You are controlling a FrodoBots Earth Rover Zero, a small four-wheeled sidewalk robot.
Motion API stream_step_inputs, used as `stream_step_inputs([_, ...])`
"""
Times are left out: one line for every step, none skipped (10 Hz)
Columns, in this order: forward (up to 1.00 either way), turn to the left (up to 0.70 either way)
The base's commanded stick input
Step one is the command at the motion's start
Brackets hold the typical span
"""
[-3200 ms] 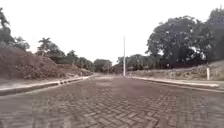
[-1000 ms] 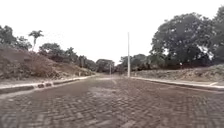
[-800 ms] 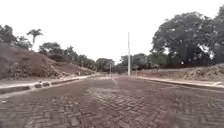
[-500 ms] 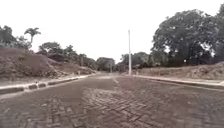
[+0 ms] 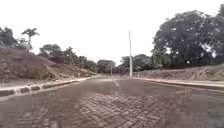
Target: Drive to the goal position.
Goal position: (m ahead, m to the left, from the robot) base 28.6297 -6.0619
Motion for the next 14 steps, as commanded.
stream_step_inputs([1.0, 0.0])
stream_step_inputs([1.0, 0.0])
stream_step_inputs([1.0, 0.0])
stream_step_inputs([1.0, 0.0])
stream_step_inputs([1.0, 0.0])
stream_step_inputs([1.0, 0.0])
stream_step_inputs([1.0, 0.0])
stream_step_inputs([1.0, 0.0])
stream_step_inputs([1.0, 0.0])
stream_step_inputs([1.0, 0.0])
stream_step_inputs([1.0, 0.0])
stream_step_inputs([1.0, 0.0])
stream_step_inputs([1.0, 0.0])
stream_step_inputs([1.0, 0.0])
